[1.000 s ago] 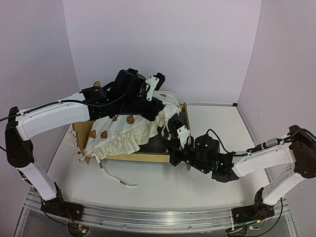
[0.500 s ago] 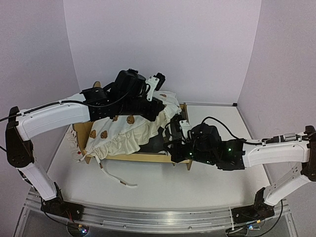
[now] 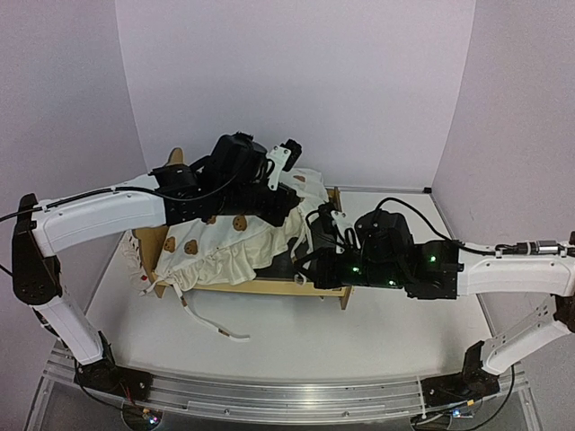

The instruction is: Set up the pet bed

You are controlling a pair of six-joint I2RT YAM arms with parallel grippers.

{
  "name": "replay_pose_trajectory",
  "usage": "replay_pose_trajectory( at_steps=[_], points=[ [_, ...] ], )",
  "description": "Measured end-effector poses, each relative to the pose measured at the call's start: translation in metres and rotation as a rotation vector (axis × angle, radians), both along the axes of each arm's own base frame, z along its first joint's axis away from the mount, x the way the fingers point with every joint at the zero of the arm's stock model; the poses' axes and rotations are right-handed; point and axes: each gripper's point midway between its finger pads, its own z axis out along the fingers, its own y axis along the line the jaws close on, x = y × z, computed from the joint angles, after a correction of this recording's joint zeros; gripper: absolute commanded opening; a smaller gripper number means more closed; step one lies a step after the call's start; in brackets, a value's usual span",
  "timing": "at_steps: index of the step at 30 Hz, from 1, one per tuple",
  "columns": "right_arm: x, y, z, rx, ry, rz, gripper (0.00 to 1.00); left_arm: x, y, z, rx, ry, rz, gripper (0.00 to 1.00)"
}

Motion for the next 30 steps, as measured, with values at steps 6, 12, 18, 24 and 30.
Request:
replay_pose_trajectory(
  at_steps=[6, 12, 18, 24, 30],
  points=[
    [-0.008, -0.004, 0.002, 0.000, 0.045, 0.015, 0.00, 0.000, 0.000, -0.004, -0.001, 0.006, 0.000, 0.00],
    [-0.017, -0.002, -0.001, 0.004, 0.117, 0.045, 0.00, -0.002, -0.002, -0.006, -0.005, 0.012, -0.007, 0.00],
    [-0.025, 0.007, 0.024, 0.070, 0.169, 0.098, 0.00, -0.004, -0.003, -0.006, -0.011, 0.021, -0.011, 0.00],
    [-0.031, 0.012, 0.032, 0.102, 0.207, 0.123, 0.08, -0.005, -0.004, -0.006, -0.015, 0.027, -0.011, 0.00],
    [-0.034, 0.019, 0.009, 0.053, 0.247, 0.148, 0.73, -0.005, -0.004, -0.006, -0.016, 0.026, -0.009, 0.00]
  ],
)
